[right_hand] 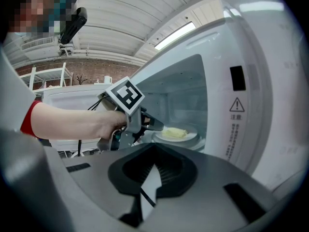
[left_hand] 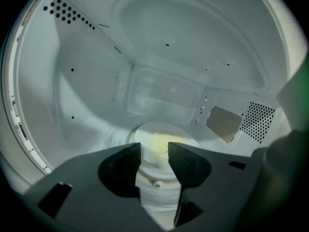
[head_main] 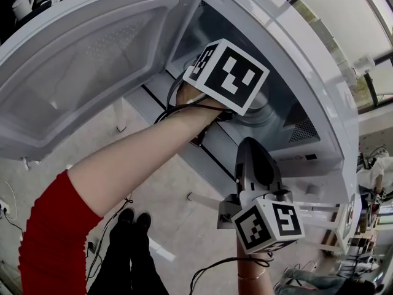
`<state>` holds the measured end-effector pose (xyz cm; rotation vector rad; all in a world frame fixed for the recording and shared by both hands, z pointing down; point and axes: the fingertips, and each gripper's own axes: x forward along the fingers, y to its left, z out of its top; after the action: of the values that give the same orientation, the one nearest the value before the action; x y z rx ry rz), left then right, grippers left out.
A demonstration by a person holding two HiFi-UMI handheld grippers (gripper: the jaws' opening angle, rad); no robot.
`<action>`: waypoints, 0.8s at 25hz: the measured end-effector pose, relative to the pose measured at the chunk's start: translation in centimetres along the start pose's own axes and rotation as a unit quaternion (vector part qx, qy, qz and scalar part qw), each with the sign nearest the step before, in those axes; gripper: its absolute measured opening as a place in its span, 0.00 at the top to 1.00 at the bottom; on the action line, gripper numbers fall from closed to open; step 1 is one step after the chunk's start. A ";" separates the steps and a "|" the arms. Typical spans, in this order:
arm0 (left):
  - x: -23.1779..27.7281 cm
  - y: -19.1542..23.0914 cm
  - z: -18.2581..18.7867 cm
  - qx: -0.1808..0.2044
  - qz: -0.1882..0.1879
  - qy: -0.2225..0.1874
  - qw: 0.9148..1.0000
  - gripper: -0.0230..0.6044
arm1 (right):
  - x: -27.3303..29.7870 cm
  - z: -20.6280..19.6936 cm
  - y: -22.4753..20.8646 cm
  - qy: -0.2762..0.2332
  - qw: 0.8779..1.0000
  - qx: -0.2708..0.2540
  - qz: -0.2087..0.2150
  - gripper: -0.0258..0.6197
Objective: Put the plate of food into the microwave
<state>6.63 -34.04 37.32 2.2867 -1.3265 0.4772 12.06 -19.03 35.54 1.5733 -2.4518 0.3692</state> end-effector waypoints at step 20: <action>-14.7 0.0 0.5 -0.025 -0.082 -0.210 0.974 0.95 | -4.8 1.7 3.9 -0.014 0.999 0.025 0.022 0.94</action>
<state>-0.39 -23.75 29.46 2.5162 -1.2978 -0.1032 10.39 -13.82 32.10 1.5569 -2.5202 0.4228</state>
